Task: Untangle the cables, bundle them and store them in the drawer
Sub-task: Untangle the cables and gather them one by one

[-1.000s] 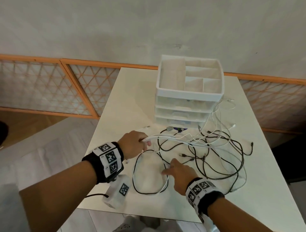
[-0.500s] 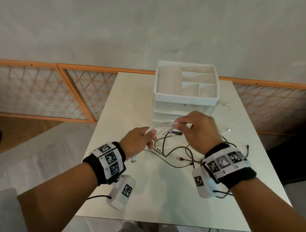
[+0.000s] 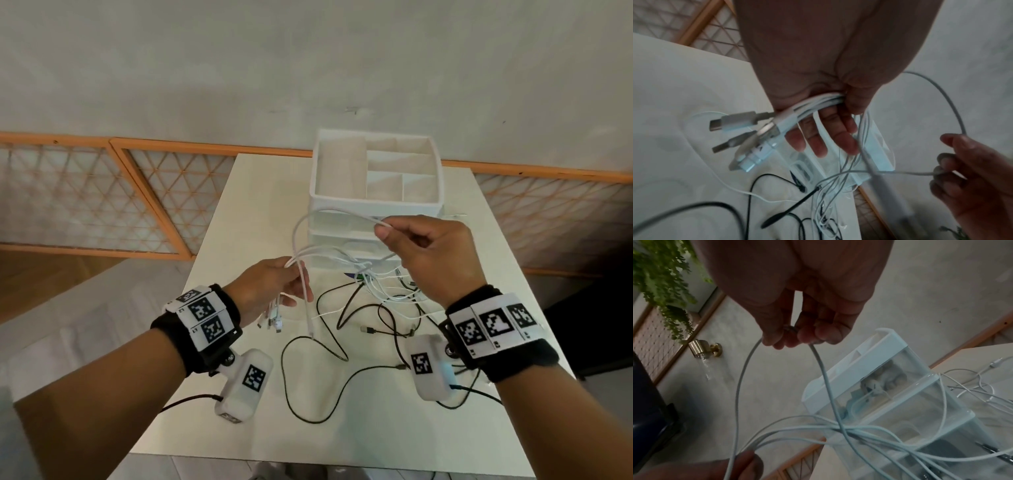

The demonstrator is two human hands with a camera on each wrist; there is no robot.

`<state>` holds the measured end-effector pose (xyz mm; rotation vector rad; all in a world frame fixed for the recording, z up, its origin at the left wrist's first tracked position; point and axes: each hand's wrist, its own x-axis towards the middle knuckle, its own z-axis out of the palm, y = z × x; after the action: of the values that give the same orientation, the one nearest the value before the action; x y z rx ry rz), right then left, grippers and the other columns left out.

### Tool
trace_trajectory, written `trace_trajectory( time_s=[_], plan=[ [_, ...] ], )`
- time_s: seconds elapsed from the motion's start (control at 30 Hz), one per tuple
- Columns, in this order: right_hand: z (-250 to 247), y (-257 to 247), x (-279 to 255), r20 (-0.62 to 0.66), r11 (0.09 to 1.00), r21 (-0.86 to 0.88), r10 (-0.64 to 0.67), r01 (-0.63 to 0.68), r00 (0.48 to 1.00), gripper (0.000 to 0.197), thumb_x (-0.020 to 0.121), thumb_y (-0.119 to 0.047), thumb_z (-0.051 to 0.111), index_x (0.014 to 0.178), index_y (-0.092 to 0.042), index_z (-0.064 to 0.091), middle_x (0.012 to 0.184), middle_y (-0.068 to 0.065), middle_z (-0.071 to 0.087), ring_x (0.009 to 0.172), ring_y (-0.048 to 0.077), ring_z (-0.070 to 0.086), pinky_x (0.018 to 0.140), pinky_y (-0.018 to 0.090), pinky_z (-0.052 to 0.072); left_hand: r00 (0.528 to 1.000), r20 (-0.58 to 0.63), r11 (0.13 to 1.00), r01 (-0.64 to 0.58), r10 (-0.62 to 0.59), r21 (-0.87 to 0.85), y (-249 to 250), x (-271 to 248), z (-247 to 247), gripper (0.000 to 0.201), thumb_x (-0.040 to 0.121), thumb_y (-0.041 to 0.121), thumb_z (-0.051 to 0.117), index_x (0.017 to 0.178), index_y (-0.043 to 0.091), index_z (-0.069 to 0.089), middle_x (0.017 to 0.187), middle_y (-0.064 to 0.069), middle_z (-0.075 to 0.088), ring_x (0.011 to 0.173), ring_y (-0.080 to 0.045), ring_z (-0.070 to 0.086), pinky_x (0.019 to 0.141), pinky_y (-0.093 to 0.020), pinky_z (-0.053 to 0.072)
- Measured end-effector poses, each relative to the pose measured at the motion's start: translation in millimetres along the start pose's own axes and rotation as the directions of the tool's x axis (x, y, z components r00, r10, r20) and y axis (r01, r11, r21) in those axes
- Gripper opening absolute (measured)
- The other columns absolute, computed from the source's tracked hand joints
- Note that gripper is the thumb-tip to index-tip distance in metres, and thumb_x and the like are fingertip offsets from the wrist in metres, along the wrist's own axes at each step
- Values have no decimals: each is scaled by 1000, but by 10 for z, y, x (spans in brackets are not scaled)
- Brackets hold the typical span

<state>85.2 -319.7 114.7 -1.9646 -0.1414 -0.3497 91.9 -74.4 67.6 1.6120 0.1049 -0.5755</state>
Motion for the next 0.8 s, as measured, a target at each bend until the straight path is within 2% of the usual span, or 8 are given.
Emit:
trace_trajectory(
  time_s=[0.17,0.27,0.37,0.43,0.5,0.63,0.73,0.8],
  plan=[
    [-8,-17,6,59,998,61,-39,35,997,8,86,-19,76,93,-23,78,84,-3,75,70,14,66,68,21,52,999,26,965,-15,22,-261,40,46,-10,28,103,18,38,91,6,60,91,-21,71,88,-32,67,88,-42,48],
    [-24,-10,-26,127,996,46,-77,72,989,8,87,-16,74,92,-18,79,83,-1,74,69,18,63,68,23,52,1000,-15,950,5,-10,-311,32,60,-30,25,100,15,40,90,4,61,68,-14,66,79,-33,68,92,-45,50],
    [-21,15,-43,56,995,71,-73,69,996,9,87,-18,74,95,-19,79,81,-2,73,69,24,62,67,26,52,1000,-18,957,14,-21,-289,14,64,-27,24,98,16,46,87,3,63,53,-6,46,59,-26,60,88,-47,53],
    [10,-21,-58,68,994,91,-74,68,995,9,87,-18,74,95,-18,79,81,0,74,69,23,63,66,28,53,999,-38,967,-12,3,-256,13,78,-4,22,92,19,52,82,5,64,62,-4,47,62,-23,57,84,-44,53],
    [81,-92,-81,126,990,102,-107,94,986,8,87,-16,74,93,-17,79,80,3,74,69,23,63,66,30,54,995,-91,977,-62,44,-204,41,95,44,18,83,23,55,79,9,64,79,-6,58,75,-23,58,80,-40,50],
    [217,-184,-78,135,981,104,-177,164,975,8,88,-15,74,94,-15,80,76,6,71,68,26,61,66,32,52,990,-116,974,-108,86,-199,73,136,125,15,86,24,53,84,11,58,104,-12,69,93,-26,62,85,-40,47],
    [230,-186,-55,89,983,97,-162,154,983,9,88,-18,74,95,-20,79,74,1,70,66,21,60,66,32,52,991,-110,969,-104,81,-225,57,134,149,17,88,25,48,78,12,52,85,-14,70,90,-29,66,85,-40,49],
    [206,-169,-48,44,987,87,-140,136,989,10,88,-19,74,96,-21,79,75,2,70,68,21,60,68,31,53,994,-94,965,-82,60,-248,47,105,155,19,88,24,49,75,11,51,70,-11,63,83,-32,68,84,-41,53]
  ],
)
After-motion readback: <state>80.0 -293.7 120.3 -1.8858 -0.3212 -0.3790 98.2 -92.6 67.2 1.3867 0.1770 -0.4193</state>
